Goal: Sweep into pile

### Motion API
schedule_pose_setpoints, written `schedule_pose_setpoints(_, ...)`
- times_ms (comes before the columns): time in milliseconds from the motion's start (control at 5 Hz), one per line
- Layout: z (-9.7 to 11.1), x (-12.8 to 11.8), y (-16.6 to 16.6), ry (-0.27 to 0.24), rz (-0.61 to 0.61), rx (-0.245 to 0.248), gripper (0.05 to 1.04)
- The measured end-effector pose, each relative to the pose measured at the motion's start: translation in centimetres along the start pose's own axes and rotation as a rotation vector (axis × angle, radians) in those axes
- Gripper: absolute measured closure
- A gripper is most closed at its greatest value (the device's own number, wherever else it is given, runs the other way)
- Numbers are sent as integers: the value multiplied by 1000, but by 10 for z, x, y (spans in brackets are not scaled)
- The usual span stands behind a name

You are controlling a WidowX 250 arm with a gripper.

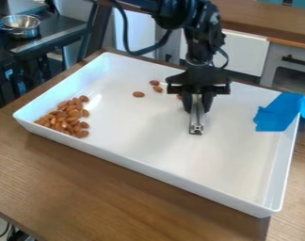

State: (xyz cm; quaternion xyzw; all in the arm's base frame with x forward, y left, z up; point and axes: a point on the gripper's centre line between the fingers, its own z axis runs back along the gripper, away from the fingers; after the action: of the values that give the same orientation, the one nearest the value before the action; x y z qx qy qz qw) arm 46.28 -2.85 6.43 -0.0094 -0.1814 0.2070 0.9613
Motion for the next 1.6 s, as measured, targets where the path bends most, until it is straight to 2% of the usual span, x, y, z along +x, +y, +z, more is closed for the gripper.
schedule_pose_setpoints(600, -4, 34, 43, 58, 105, -3, 710)
schedule_pose_setpoints(800, -6, 46, 66, 59, 157, 9, 710)
schedule_pose_setpoints(1000, -6, 48, 70, 63, 162, -1, 710)
schedule_pose_setpoints(1200, -7, 49, 74, 60, 190, -8, 710)
schedule_pose_setpoints(1400, -8, 52, 74, 40, 274, -13, 710)
schedule_pose_setpoints(1600, -2, 67, 88, -5, 433, 0, 710)
